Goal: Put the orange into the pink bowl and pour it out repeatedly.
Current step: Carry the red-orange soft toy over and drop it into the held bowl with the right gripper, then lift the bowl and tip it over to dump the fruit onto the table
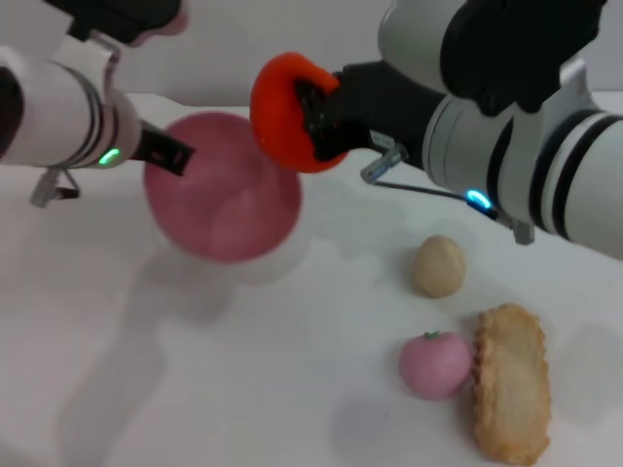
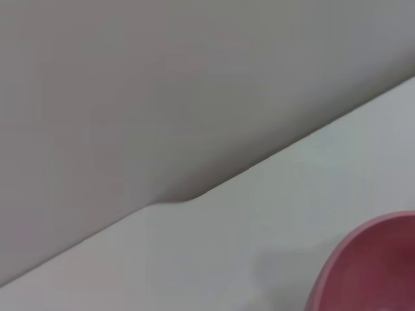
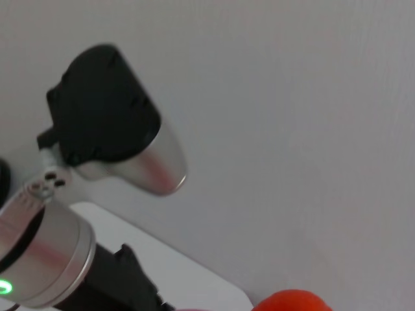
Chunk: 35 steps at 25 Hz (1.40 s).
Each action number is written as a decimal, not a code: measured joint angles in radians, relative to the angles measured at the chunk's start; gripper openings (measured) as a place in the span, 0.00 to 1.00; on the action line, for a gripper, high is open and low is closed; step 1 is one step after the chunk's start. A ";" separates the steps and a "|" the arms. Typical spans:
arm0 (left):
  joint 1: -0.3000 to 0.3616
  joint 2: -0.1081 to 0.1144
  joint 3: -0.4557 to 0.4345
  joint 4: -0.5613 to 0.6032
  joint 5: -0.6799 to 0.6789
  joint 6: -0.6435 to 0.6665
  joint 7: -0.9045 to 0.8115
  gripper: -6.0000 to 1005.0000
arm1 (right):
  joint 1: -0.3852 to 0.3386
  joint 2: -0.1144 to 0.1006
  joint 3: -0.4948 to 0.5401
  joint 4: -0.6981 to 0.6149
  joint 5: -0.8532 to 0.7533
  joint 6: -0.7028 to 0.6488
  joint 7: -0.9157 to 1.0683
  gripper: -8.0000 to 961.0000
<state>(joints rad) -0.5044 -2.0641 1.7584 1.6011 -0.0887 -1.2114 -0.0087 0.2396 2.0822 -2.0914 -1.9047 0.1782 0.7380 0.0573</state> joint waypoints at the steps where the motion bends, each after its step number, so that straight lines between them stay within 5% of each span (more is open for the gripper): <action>1: -0.002 0.000 0.002 0.000 -0.003 0.001 0.000 0.05 | 0.000 0.000 -0.001 0.014 0.003 -0.009 0.001 0.07; 13: -0.039 -0.002 0.050 0.007 -0.034 -0.003 -0.008 0.05 | 0.023 -0.003 0.006 0.124 0.067 -0.045 0.008 0.06; 24: -0.046 -0.001 0.071 0.017 -0.058 -0.003 -0.002 0.05 | 0.014 -0.002 0.028 0.123 0.062 -0.048 0.027 0.44; 30: -0.051 0.002 0.139 0.049 -0.030 0.020 0.050 0.05 | -0.052 -0.003 0.235 0.144 -0.010 0.010 0.132 0.62; 35: -0.067 -0.004 0.294 0.074 0.168 0.044 0.064 0.05 | -0.102 -0.008 0.371 0.235 0.023 0.013 0.135 0.62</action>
<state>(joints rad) -0.5711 -2.0679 2.0528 1.6753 0.0796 -1.1675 0.0557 0.1380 2.0744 -1.7207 -1.6701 0.2016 0.7514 0.1927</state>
